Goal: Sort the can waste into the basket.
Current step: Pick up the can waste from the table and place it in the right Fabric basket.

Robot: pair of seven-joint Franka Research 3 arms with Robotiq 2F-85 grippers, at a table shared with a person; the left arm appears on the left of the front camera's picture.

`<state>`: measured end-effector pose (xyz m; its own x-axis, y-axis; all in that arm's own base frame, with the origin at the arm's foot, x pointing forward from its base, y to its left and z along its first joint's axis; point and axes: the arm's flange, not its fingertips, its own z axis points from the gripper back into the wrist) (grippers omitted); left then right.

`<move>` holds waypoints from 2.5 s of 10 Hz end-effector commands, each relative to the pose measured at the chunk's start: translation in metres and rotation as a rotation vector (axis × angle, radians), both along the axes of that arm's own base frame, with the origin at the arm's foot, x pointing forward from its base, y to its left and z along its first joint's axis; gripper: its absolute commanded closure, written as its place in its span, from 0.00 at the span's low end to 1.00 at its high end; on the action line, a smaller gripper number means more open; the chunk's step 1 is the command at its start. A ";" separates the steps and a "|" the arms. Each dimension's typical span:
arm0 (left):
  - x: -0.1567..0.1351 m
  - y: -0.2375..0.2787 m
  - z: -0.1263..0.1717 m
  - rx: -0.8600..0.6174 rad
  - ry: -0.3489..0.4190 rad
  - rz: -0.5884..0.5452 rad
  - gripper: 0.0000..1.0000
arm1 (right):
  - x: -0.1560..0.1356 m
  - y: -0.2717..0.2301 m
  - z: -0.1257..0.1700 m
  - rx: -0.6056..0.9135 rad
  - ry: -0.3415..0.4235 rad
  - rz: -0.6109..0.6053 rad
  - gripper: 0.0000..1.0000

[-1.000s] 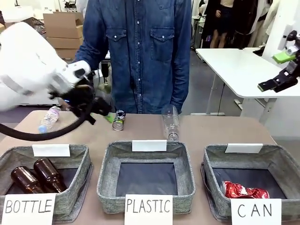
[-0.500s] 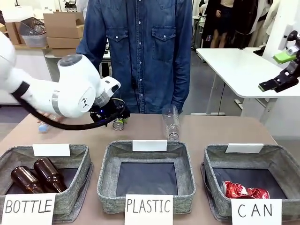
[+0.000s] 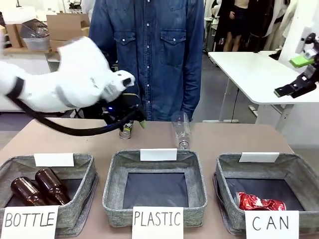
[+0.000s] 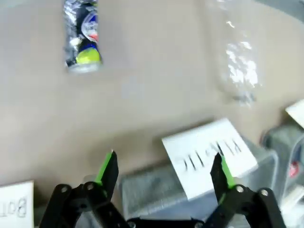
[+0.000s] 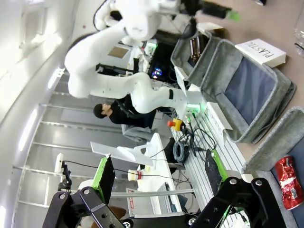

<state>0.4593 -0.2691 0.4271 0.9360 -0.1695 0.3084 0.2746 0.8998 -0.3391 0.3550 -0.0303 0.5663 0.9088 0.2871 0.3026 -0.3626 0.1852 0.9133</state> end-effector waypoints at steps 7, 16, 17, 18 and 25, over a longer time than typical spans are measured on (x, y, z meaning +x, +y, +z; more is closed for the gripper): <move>-0.195 0.260 0.066 -0.196 0.068 -0.197 0.00 | 0.000 -0.003 0.001 -0.004 -0.014 0.017 0.00; -0.139 0.324 0.053 -0.445 0.212 -0.130 0.00 | 0.000 -0.003 0.001 -0.004 -0.014 0.017 0.00; -0.132 0.319 0.053 -0.452 0.199 -0.105 0.00 | 0.000 -0.003 0.001 -0.004 -0.014 0.017 0.00; -0.120 0.304 0.052 -0.433 0.191 -0.063 0.00 | 0.000 -0.003 0.001 -0.004 -0.014 0.017 0.00; -0.085 0.255 0.063 -0.340 0.155 0.115 0.00 | 0.000 -0.003 0.001 -0.004 -0.014 0.017 0.00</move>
